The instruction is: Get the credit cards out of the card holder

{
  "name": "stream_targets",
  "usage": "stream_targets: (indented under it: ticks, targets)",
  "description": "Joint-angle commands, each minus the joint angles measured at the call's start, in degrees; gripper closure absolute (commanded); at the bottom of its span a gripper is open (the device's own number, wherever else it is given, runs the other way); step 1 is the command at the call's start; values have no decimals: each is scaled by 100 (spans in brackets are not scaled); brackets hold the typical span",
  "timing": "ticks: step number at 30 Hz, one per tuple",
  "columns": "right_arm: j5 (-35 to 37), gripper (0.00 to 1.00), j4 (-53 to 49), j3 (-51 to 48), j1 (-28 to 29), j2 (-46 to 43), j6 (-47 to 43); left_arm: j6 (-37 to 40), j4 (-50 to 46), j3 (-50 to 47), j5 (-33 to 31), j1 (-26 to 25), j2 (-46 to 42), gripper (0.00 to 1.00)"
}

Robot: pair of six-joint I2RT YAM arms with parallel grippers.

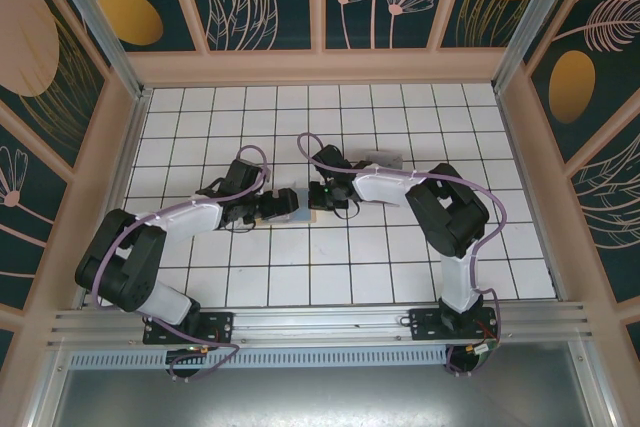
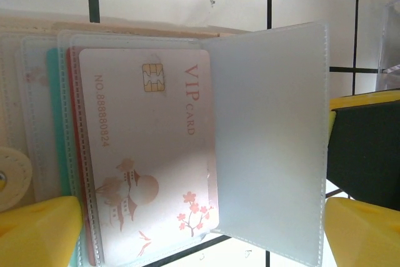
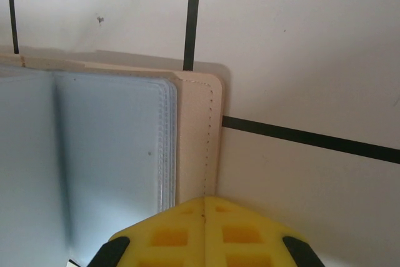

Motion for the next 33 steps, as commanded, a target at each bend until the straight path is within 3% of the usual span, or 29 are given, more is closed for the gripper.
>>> stream_targets:
  ticks: [1,9,18,27,33]
  targets:
    - [8,100,-145,-84,97,246,80,64,1,27,81,-10,-135,1]
    - [271,100,-288,-25,-47,-119,52,202,-699,296,-653,-2,-333,2]
    - [276,100,-462,404,-133,-413,-6,299,-810,369,-921,-10,-366,5]
    - [231,99,-510,555,-132,-339,-32,219,149,449,453,-11,92,11]
    - [331,99,-494,425,-145,-429,11,-74,894,492,1274,-20,343,22]
